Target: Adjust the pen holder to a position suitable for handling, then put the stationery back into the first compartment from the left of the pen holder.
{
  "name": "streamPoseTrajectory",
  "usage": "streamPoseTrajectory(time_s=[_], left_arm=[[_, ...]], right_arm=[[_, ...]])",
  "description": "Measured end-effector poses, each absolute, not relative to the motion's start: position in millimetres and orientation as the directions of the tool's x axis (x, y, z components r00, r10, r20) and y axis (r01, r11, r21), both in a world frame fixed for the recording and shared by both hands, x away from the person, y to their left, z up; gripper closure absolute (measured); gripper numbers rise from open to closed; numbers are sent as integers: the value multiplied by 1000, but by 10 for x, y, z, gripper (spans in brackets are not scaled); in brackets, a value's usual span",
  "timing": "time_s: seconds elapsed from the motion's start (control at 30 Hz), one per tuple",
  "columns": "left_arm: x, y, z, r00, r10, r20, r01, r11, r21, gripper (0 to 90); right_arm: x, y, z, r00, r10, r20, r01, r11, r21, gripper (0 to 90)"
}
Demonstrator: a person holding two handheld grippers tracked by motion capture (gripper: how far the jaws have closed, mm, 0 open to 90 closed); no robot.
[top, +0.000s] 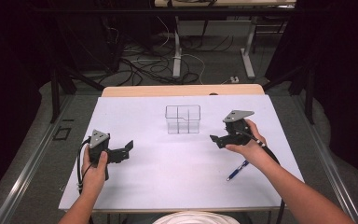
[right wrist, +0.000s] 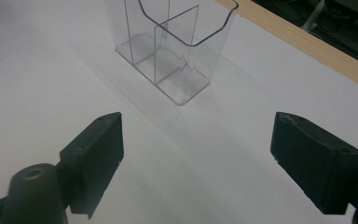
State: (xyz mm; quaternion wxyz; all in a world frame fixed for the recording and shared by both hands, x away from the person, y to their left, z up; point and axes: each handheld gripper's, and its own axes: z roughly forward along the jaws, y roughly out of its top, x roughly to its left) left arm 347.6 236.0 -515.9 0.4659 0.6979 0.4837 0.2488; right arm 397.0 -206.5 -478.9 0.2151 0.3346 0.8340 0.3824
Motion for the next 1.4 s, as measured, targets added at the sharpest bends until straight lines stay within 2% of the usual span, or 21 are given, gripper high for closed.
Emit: streamPoseTrajectory(time_s=[0.2,0.4,0.53,0.73,0.83,0.9,1.13,1.2,1.33,1.4], left_arm=[[3477,2358,-5163,405,908,-105,446,-96,890,0],[3473,2354,-5161,407,908,-100,443,-100,891,0],[3472,2355,-5166,405,909,-101,446,-100,889,0],[3467,2357,-5166,405,909,-97,445,-104,889,0],[3463,2356,-5164,406,909,-94,445,-106,889,0],[3460,2356,-5164,405,910,-94,445,-107,889,0],[3451,2356,-5161,403,910,-92,444,-107,890,0],[3452,2357,-5162,404,910,-92,444,-107,890,0],[3452,2355,-5164,405,910,-91,444,-109,890,0],[3451,2354,-5163,405,910,-90,443,-109,890,0]], right_arm=[[3939,-2068,-4767,-699,707,-108,397,509,764,148],[3890,-2096,-4722,-728,663,-174,363,587,724,141],[3864,-2105,-4727,-728,657,-196,349,601,719,131],[3846,-2133,-4752,-762,594,-258,300,677,672,57],[3829,-2122,-4767,-776,557,-296,265,713,649,23],[3812,-2103,-4778,-795,495,-350,205,763,613,0],[3758,-2066,-4813,-817,382,-432,114,841,530,0],[3745,-2057,-4832,-823,324,-468,66,871,486,0],[3719,-2046,-4859,-824,277,-494,34,895,445,2],[3698,-2035,-4875,-824,222,-521,-9,915,404,37]])
